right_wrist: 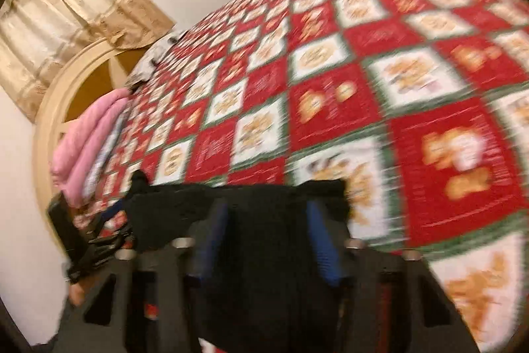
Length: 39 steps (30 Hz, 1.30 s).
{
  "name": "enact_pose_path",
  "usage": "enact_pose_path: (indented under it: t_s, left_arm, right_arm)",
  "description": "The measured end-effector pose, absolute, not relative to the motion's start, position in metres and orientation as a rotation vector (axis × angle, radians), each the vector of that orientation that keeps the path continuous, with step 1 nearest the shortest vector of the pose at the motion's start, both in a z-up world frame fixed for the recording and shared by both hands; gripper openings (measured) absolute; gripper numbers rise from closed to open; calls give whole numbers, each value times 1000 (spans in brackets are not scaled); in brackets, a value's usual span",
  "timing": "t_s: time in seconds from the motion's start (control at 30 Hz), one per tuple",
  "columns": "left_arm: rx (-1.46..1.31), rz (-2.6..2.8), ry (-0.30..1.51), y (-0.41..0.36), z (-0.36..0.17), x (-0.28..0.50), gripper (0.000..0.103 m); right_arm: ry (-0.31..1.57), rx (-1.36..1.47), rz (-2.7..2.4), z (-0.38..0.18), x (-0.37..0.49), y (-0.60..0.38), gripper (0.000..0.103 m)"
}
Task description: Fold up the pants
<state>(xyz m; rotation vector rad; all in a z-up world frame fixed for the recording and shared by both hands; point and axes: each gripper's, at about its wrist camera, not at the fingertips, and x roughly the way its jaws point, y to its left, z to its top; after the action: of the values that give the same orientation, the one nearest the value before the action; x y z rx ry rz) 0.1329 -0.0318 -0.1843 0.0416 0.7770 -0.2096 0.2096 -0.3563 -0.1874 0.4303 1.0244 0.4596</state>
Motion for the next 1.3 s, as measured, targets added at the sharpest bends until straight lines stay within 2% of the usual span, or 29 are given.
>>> enact_pose_path:
  t_s: [0.03,0.1,0.23,0.33,0.5,0.53,0.57,0.6,0.67,0.87,1.0,1.17,1.3]
  left_arm:
    - [46,-205,779,-32,-185,134,99]
    - [42,-207,781,-31,-185,135,99]
    - [31,-206,777,-30,-183,135,99]
    - [39,-203,774,-33,-183,137,102]
    - [71,-203,791,-43,-187,140,102]
    - [67,-206,784,-43,-185,138,102]
    - [66,-206,774,-43,-182,137,102]
    - [67,-202,753,-42,-177,134,102]
    - [66,-203,723,-43,-168,132,102]
    - [90,-227,701,-64,-158,135,102]
    - [149,-220,741,-77,-171,135,102]
    - [136,-215,774,-74,-184,135,103]
    - [110,-210,781,-68,-189,136,103]
  right_arm:
    - [1028,432,476,-188,210,-353,10]
    - [1002,411,490,-183,200,-347,7]
    - [838,357,413,-147,168,-353,6]
    - [746,190,220,-126,157,-351,6]
    - [874,97,111,-165,184,-351,8]
    - [886,78,105,-174,187,-351,10]
    - [870,73,87,-176,185,-354,24]
    - [855,74,71,-175,181,-357,43]
    - [824,101,42,-165,169,-368,56]
    - [642,71,204,-121,132,-337,56]
    - [716,-5,355,-139,126,-297,56]
    - [915,-46,337,-199,144,-280,56]
    - [890,-106,331,-204,140,-272,60]
